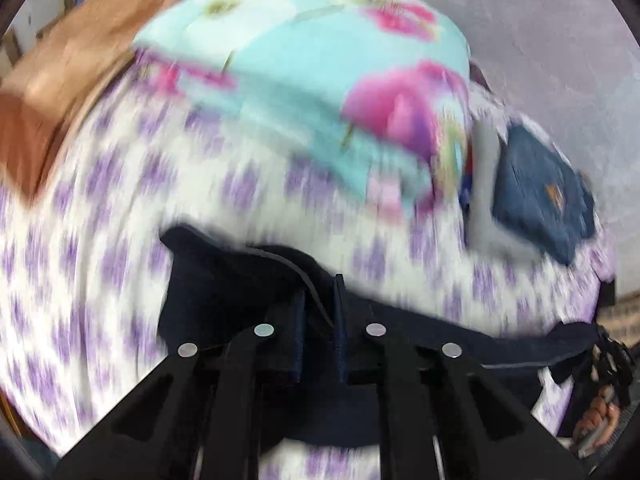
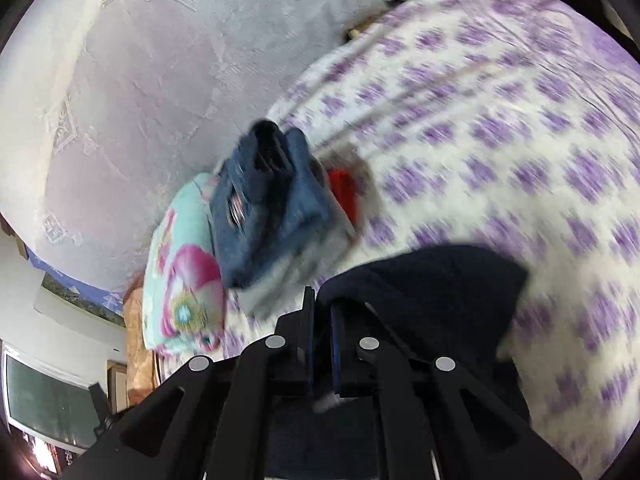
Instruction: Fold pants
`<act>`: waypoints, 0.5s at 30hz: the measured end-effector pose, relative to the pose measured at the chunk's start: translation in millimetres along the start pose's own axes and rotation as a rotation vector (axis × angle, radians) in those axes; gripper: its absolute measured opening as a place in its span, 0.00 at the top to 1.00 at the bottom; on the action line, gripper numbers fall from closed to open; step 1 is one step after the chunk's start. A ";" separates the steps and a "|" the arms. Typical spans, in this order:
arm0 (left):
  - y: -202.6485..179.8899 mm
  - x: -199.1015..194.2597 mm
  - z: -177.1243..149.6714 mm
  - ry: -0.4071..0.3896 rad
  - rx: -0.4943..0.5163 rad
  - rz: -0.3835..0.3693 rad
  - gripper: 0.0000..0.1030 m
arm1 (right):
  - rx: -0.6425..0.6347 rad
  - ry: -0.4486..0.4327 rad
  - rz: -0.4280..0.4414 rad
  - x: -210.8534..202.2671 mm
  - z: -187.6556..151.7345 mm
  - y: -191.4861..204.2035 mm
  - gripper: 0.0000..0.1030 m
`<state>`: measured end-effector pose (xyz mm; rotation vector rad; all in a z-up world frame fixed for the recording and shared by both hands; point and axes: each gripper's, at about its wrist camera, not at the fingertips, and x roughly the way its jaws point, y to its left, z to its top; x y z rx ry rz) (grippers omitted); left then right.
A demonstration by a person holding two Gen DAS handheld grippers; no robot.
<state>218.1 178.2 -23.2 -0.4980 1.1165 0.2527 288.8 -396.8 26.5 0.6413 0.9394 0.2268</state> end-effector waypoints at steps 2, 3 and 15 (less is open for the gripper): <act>-9.3 17.0 27.2 0.001 0.018 0.042 0.85 | -0.056 0.011 -0.066 21.7 17.2 4.3 0.39; -6.7 19.1 30.0 0.019 0.006 0.052 0.84 | -0.050 0.000 -0.210 28.9 20.8 1.0 0.25; 40.6 -15.5 -99.4 -0.063 0.330 0.343 0.16 | -0.159 0.153 -0.520 -7.7 -85.3 -102.9 0.23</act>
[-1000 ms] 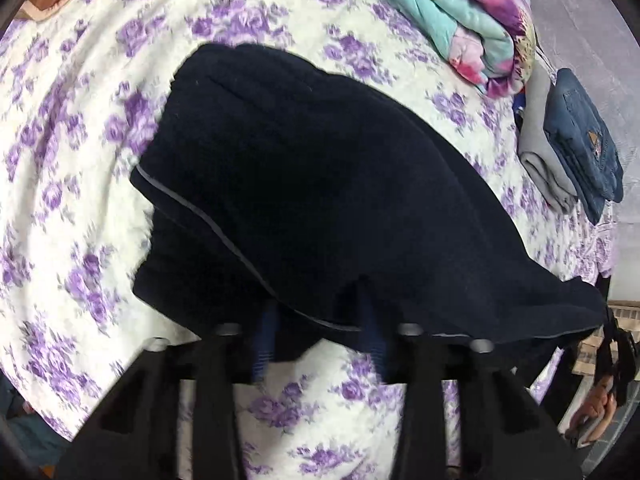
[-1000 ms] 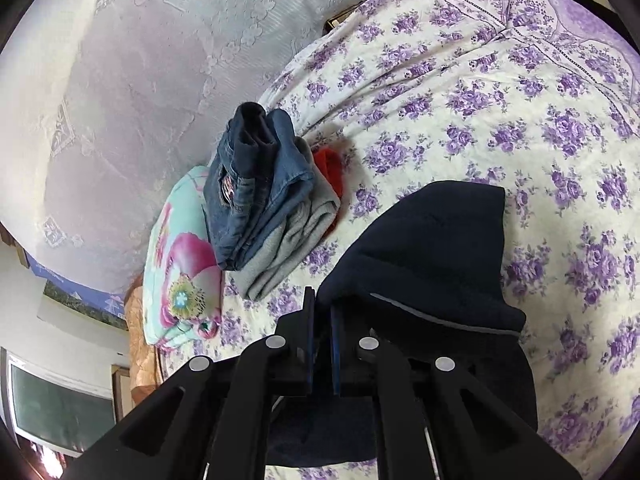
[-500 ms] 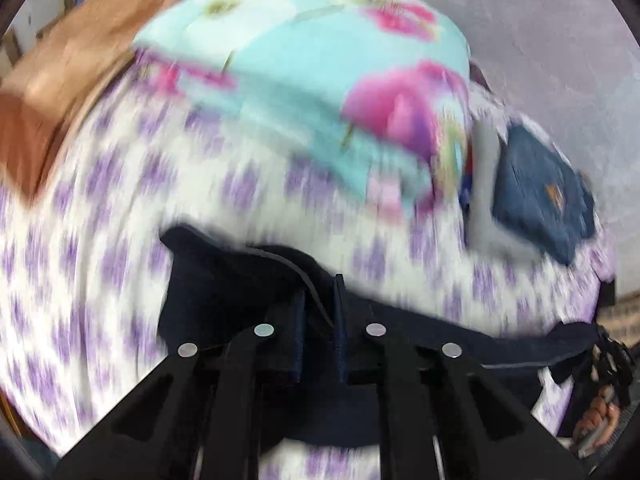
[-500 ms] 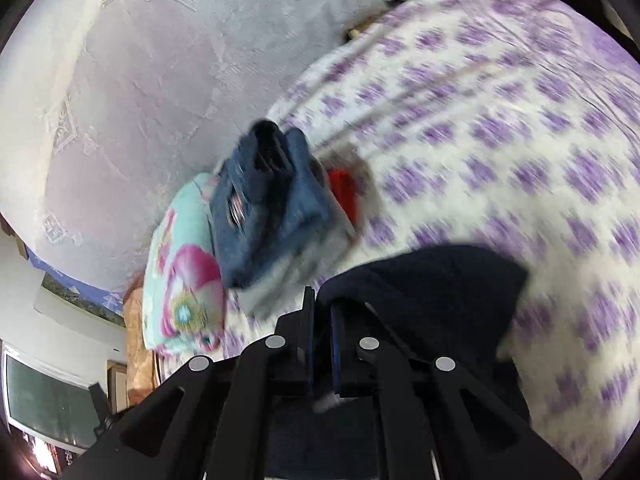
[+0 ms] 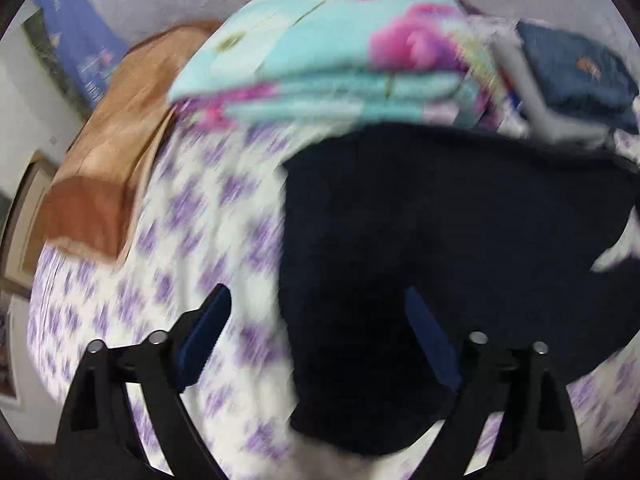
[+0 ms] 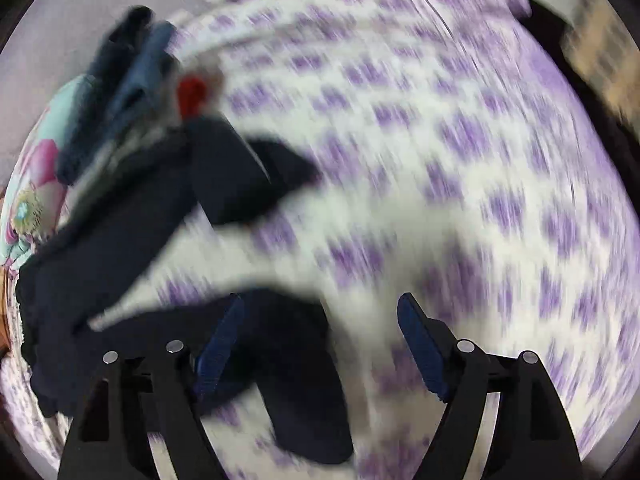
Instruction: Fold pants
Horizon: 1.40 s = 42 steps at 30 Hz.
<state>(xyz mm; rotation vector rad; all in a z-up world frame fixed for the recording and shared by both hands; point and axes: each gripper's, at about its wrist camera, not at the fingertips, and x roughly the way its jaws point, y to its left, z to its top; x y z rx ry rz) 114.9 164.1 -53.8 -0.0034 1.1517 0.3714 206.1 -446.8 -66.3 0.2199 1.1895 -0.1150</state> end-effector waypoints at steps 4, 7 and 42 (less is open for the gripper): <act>37.6 20.5 -51.2 0.110 -0.176 -0.001 0.16 | 0.076 0.011 0.024 2.4 -32.9 -19.2 0.23; 61.8 27.5 -81.1 0.153 -0.319 -0.030 0.16 | 0.064 -0.003 0.049 -9.9 -48.2 -17.1 0.23; 49.9 65.9 -85.6 0.231 -0.465 -0.286 0.16 | -0.406 -0.020 -0.246 -24.7 -110.4 64.8 0.21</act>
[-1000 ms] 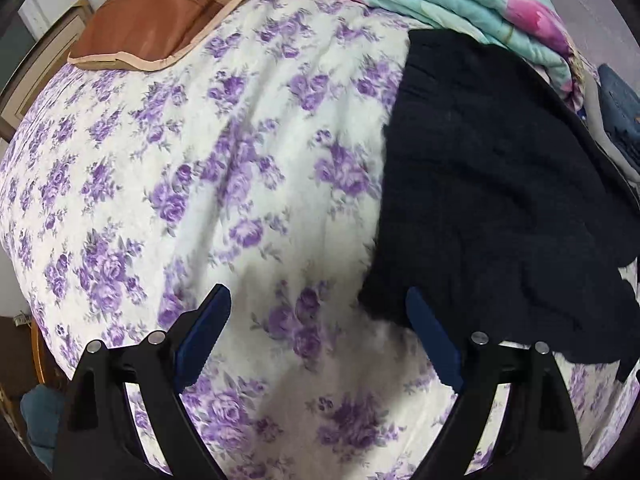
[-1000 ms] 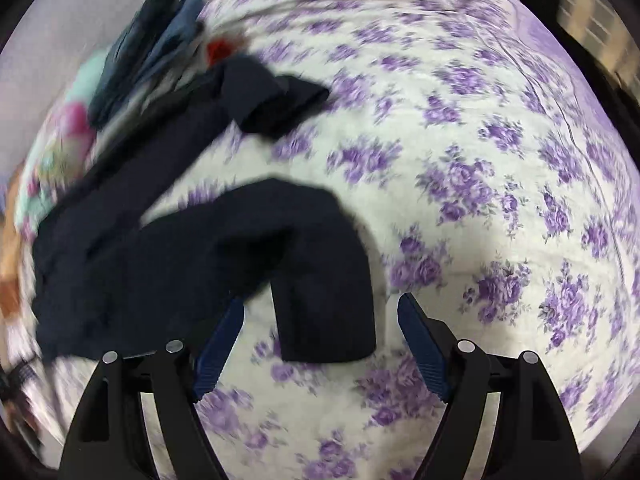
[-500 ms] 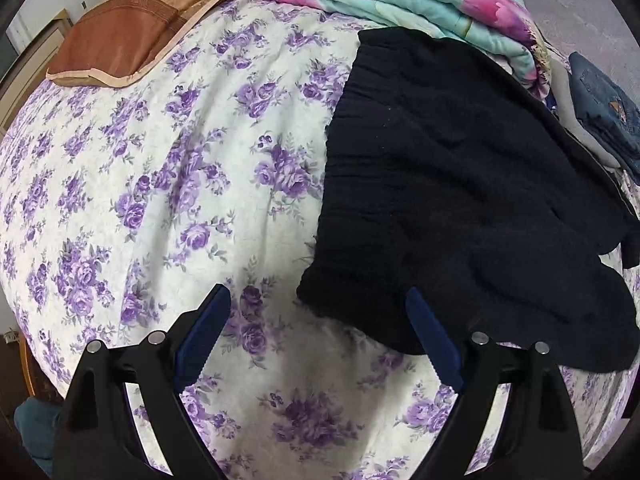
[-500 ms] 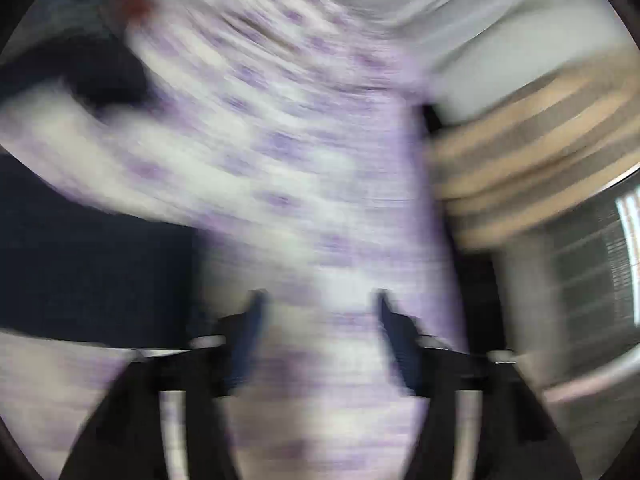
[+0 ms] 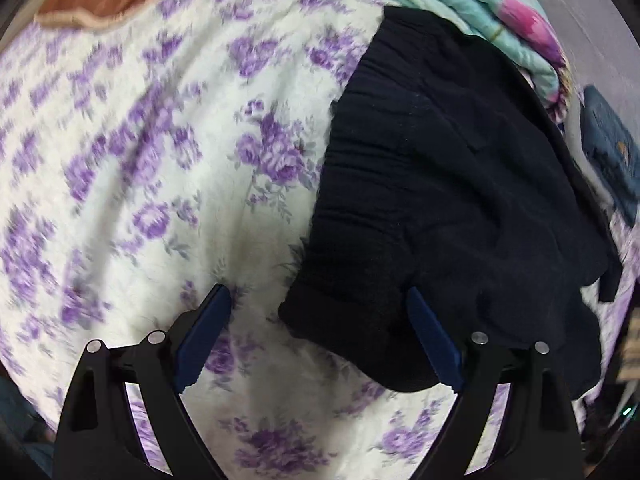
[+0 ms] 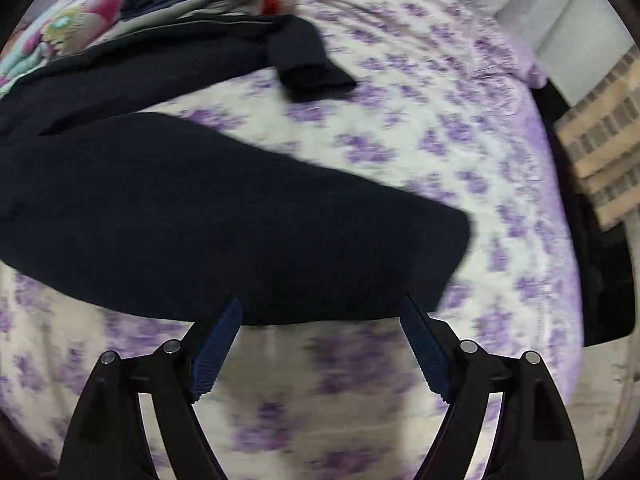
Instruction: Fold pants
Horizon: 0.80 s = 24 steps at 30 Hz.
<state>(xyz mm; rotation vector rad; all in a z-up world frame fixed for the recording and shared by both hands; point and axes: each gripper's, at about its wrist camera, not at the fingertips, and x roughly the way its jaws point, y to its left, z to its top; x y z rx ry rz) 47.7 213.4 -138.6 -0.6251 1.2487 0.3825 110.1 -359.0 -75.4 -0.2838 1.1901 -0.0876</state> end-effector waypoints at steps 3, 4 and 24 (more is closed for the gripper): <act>0.0 -1.2 -0.1 0.007 -0.011 0.006 0.16 | 0.010 -0.002 0.040 1.3 2.3 8.5 0.21; 0.2 -3.2 -1.2 0.012 -0.013 0.008 0.16 | 0.016 -0.008 0.049 -1.5 0.7 9.8 0.21; -73.1 -39.0 2.9 -0.129 0.061 0.129 0.85 | 0.235 -0.013 0.111 -0.4 -11.3 -28.6 0.18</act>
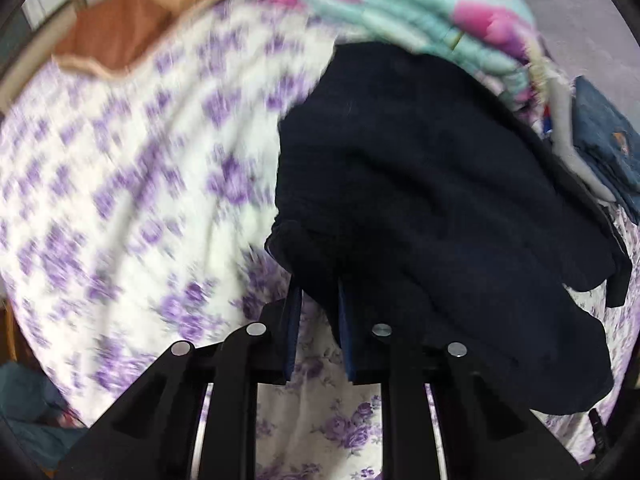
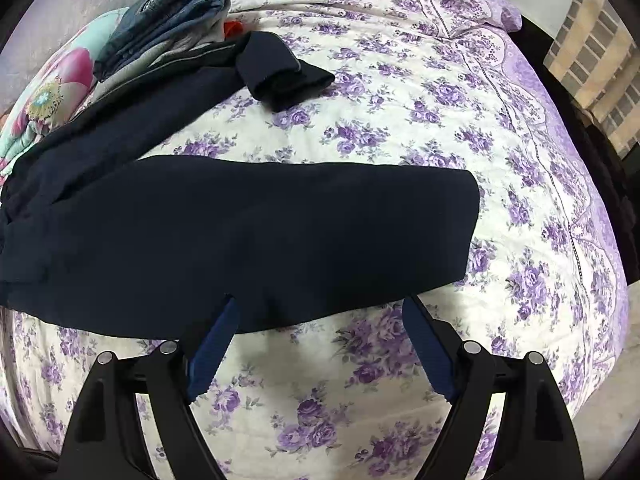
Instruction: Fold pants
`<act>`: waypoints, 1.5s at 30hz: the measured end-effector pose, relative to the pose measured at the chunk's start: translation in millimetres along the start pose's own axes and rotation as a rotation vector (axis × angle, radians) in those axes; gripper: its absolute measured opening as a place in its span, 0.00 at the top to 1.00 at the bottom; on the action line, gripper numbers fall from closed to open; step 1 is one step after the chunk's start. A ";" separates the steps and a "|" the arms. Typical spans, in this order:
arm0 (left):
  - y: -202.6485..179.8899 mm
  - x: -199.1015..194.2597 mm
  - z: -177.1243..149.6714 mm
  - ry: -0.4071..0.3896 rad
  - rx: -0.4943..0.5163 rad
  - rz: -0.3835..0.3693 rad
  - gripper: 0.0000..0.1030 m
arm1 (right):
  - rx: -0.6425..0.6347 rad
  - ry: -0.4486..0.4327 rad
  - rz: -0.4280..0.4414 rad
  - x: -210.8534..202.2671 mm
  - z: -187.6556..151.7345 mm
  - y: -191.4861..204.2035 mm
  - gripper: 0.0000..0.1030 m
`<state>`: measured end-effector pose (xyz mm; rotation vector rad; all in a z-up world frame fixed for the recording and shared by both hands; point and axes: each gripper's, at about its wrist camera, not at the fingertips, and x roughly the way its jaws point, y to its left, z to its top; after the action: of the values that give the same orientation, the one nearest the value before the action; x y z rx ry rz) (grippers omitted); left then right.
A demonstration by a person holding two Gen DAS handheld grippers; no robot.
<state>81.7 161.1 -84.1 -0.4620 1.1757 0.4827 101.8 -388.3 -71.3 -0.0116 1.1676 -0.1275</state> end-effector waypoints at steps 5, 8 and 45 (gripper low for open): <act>15.4 5.7 3.9 0.011 -0.076 -0.058 0.85 | 0.122 0.026 0.007 9.0 -4.4 -22.5 0.12; 23.3 15.2 -12.8 0.030 -0.068 -0.035 0.85 | 0.238 0.045 0.019 14.3 -9.7 -46.4 0.12; 24.6 -24.5 -7.8 0.035 -0.134 -0.150 0.91 | 0.569 0.031 0.219 33.0 -13.9 -114.6 0.23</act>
<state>54.0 173.6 -65.7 -0.6719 1.1372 0.4258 91.0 -504.8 -98.3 0.6196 1.1222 -0.2626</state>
